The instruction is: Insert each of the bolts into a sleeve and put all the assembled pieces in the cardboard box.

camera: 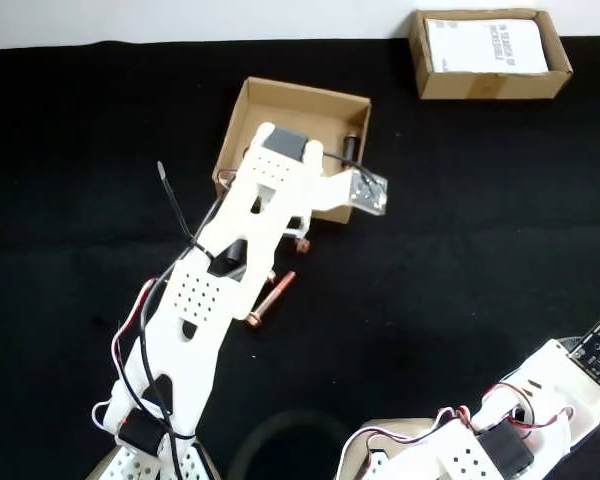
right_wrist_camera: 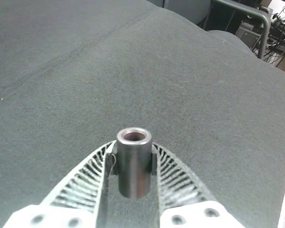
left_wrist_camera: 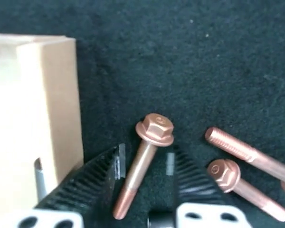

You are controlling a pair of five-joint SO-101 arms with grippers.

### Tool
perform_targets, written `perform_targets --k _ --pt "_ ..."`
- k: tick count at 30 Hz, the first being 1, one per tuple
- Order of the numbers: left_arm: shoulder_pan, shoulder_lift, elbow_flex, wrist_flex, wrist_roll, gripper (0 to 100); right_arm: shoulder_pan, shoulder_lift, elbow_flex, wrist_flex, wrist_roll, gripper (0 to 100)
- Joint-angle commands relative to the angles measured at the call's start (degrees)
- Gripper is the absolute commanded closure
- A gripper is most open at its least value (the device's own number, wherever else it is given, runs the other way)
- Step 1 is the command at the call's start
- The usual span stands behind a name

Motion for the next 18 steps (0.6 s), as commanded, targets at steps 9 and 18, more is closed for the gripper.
perform_targets --k 9,18 --pt "0.3 4.2 -5.6 -2.8 -0.1 99 -0.7 -0.8 -0.1 -0.9 0.2 99.1" --pt "3.8 -1.4 -19.5 4.5 28.0 99 -12.7 -0.8 -2.5 6.5 -13.6 99.1"
